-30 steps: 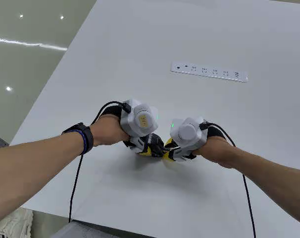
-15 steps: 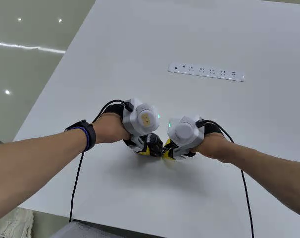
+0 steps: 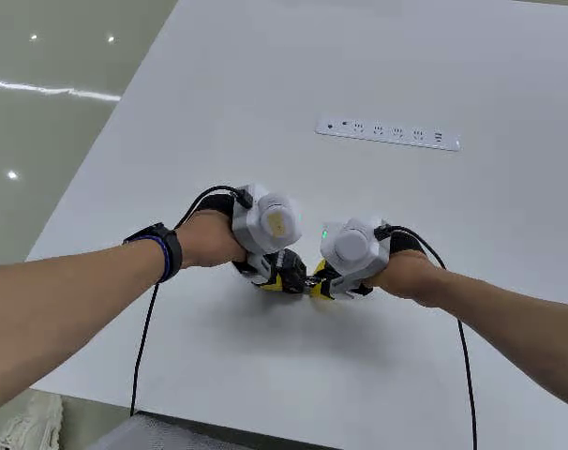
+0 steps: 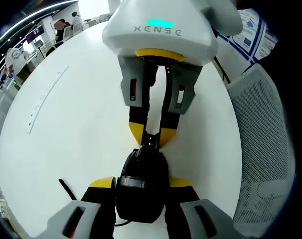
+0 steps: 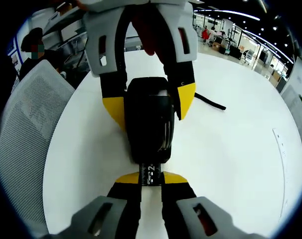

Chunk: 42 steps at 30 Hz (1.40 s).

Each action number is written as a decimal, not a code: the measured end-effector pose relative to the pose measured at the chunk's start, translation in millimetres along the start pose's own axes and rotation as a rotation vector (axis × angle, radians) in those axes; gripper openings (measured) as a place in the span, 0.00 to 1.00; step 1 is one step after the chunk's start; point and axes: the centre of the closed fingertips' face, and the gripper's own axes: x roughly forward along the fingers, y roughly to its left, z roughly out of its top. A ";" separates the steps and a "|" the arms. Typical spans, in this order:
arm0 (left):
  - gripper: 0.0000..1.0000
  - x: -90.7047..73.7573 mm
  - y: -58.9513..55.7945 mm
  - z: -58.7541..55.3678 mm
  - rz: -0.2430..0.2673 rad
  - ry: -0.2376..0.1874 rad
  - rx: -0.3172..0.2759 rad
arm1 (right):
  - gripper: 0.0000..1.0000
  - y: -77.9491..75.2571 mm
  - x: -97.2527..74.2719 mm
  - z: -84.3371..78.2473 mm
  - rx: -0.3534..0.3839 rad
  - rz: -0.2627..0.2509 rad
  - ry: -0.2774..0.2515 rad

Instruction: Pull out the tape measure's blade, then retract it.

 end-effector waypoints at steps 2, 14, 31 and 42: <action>0.35 0.2 0.2 0.1 0.000 0.000 -0.002 | 0.13 0.2 -0.7 -1.0 -0.001 -0.001 0.001; 0.35 0.5 0.0 0.5 -0.004 0.004 -0.006 | 0.13 -0.2 -7.7 -9.0 0.005 -0.001 -0.005; 0.35 1.5 -0.8 1.8 -0.007 0.012 -0.006 | 0.13 1.0 -16.5 -23.1 0.021 -0.013 -0.003; 0.35 1.8 -0.8 2.2 -0.007 0.015 -0.007 | 0.13 0.1 -25.5 -35.4 0.032 -0.020 -0.001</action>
